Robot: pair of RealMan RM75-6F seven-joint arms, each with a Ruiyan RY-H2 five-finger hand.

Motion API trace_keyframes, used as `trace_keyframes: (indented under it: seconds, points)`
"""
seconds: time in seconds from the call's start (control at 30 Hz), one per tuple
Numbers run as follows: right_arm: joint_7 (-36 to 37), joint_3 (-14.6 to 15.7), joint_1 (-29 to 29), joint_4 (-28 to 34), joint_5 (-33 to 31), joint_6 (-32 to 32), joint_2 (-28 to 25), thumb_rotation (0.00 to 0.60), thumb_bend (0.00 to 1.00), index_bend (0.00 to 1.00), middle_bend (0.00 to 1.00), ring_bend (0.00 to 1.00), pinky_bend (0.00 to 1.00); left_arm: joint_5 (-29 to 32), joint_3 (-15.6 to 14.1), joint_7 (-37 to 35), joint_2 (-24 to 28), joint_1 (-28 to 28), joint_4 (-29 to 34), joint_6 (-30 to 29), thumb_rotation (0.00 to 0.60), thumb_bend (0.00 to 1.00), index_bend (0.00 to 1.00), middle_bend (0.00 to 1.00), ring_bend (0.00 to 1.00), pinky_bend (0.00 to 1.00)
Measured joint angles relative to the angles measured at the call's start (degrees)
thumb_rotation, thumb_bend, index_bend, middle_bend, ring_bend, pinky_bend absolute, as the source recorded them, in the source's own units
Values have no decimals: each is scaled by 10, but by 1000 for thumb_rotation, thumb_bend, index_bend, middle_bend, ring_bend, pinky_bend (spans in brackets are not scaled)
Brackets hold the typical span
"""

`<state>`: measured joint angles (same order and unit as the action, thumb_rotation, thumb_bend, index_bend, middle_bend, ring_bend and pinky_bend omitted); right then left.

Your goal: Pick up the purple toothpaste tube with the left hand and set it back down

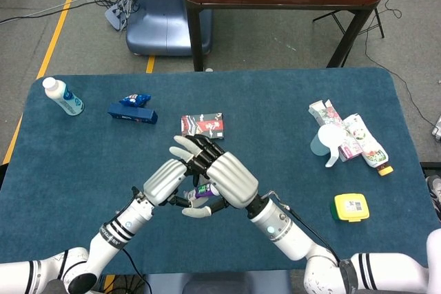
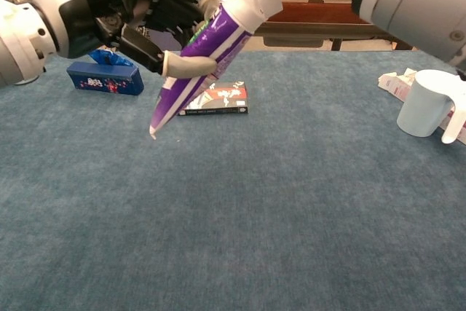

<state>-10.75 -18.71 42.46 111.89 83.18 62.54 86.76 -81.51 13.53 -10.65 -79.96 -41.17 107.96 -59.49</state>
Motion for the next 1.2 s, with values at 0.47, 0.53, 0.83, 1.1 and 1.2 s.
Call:
trace_keyframes:
  seconds: [0.47, 0.53, 0.83, 1.1, 1.2]
  points:
    - [-7, 6, 18, -29, -5, 15, 25, 56, 0, 0, 0, 0, 0, 20, 10, -3, 3, -17, 3, 9, 600, 292, 643, 737, 568, 372]
    - [-8, 6, 20, -31, -6, 16, 28, 56, 0, 0, 0, 0, 0, 23, 10, 0, 3, -19, 2, 12, 600, 292, 644, 739, 568, 372]
    - [-26, 9, 30, -36, -16, 13, 29, 55, 0, 0, 0, 0, 0, 35, 7, 28, 12, -30, 7, 24, 600, 292, 647, 748, 568, 372]
    - [-32, 13, 34, -46, -17, 19, 36, 58, 0, 0, 0, 0, 0, 47, 11, 32, 18, -38, 15, 30, 600, 292, 648, 749, 568, 372]
    - [-33, 14, 37, -51, -16, 22, 41, 56, 0, 0, 0, 0, 0, 49, 11, 31, 19, -40, 15, 31, 600, 292, 648, 749, 568, 372]
